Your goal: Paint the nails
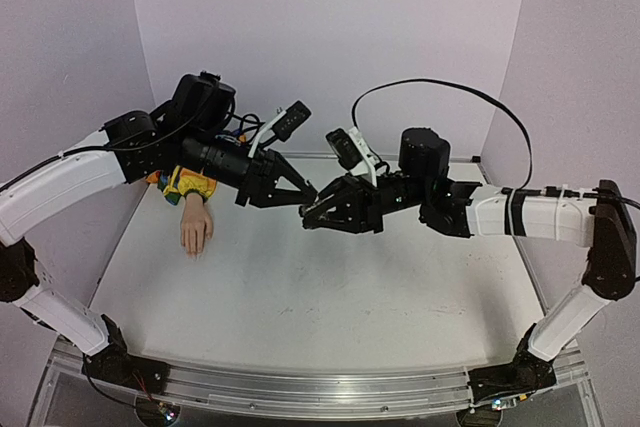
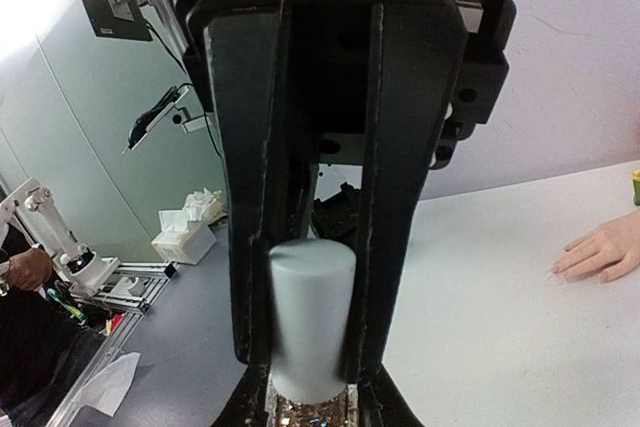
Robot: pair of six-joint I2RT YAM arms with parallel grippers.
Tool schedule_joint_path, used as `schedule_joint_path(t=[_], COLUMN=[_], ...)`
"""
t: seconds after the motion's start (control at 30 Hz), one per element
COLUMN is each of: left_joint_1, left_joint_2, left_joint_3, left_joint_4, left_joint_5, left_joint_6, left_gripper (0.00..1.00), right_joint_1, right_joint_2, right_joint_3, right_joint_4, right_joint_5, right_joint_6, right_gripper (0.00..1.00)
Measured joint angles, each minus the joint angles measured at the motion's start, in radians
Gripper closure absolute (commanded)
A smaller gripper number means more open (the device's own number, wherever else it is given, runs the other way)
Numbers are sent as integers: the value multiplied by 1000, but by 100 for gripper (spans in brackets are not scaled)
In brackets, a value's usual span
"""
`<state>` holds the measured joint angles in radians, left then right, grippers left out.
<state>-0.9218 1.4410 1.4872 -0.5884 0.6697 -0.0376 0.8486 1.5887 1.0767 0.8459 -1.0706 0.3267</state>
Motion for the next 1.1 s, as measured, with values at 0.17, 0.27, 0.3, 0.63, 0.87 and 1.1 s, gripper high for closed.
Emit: schedule_joint_path(t=[0.17, 0.27, 0.3, 0.63, 0.87, 1.1], left_joint_1=[-19, -35, -40, -38, -36, -35], left_joint_2=[-17, -34, -45, -232, -246, -148], left_joint_3=[2, -11, -18, -194, -206, -146], left_joint_4=[32, 39, 39, 16, 111, 220], left_joint_5=[18, -18, -37, -216, -490, -555], left_joint_6=[12, 9, 8, -103, -299, -382], left_gripper=[60, 38, 33, 16, 18, 26], right_joint_1=[11, 21, 24, 31, 154, 241], right_joint_2=[-62, -100, -109, -200, -145, -56], right_joint_3=[-51, -74, -82, -104, -85, -30], right_joint_4=[11, -18, -23, -25, -48, -87], right_joint_5=[52, 153, 189, 621, 1076, 1298], right_joint_6=[-45, -101, -121, -249, -332, -401], right_gripper=[100, 100, 100, 100, 100, 100])
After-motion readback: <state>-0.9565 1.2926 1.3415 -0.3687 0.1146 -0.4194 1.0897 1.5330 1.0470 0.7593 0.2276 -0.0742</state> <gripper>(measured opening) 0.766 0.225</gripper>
